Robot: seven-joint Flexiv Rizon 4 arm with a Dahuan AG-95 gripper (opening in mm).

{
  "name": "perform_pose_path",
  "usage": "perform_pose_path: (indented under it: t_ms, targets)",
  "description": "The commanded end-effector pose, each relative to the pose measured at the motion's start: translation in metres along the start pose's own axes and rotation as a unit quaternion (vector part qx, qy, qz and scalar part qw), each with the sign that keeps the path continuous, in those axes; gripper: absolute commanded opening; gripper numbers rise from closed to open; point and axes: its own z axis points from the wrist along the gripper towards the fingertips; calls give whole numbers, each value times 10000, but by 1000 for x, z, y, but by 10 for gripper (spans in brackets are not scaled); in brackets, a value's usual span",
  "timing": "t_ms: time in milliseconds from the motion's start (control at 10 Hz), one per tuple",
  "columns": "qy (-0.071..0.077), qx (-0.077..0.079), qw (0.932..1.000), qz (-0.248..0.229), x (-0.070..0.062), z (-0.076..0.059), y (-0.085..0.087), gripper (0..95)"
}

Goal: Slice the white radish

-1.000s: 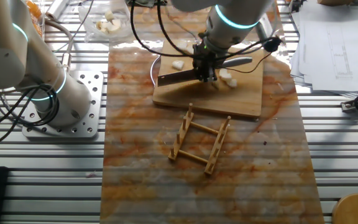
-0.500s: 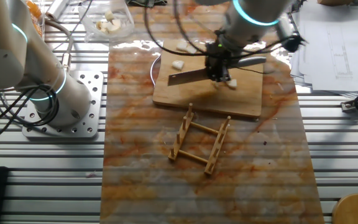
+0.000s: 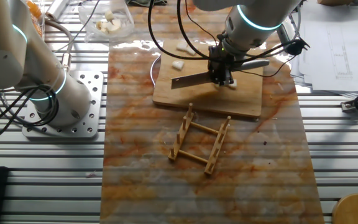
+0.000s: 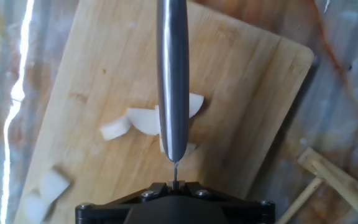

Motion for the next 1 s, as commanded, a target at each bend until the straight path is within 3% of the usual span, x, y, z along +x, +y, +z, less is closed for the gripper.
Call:
perform_pose_path:
  t_ms: [100,400,600,800,900,1000]
  targets:
    - [-13,0,10000,-25,0,1,-1,0]
    - [-41,-24,10000,-56,2,16,-1,0]
    - [6,-14,9998,-186,11,28,3,0]
    - [148,57,9989,-438,23,14,0,0]
    - [166,-3,9985,-520,31,3,-3,0]
    - [207,-183,9984,-487,41,-13,-5,0]
